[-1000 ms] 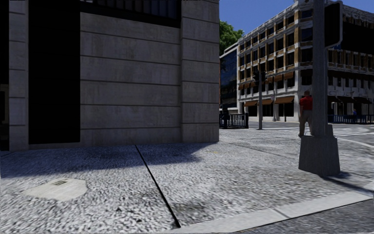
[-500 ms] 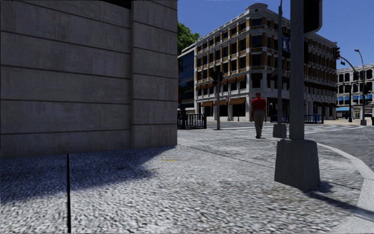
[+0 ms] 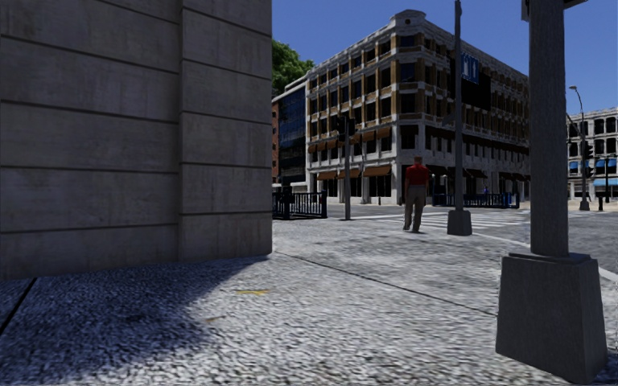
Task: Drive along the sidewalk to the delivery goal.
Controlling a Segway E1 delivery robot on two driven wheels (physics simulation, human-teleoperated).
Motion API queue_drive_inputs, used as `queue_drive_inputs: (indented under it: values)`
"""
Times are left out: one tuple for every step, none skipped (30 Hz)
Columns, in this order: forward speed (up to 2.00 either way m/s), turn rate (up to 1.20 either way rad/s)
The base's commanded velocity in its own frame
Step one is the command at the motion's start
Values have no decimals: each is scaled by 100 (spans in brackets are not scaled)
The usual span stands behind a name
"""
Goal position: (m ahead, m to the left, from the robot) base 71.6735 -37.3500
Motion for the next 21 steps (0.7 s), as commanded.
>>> queue_drive_inputs:
  values:
    - [153,0]
    - [153,0]
    - [153,0]
    - [153,0]
    - [153,0]
    - [153,0]
    - [153,0]
    - [153,0]
    - [153,-10]
    - [153,-16]
    - [153,-19]
    - [200,-21]
    - [200,-21]
    - [200,-22]
    - [200,-23]
    - [200,-24]
    - [200,-24]
    - [200,-26]
    - [200,-27]
    - [200,-30]
    - [200,-30]
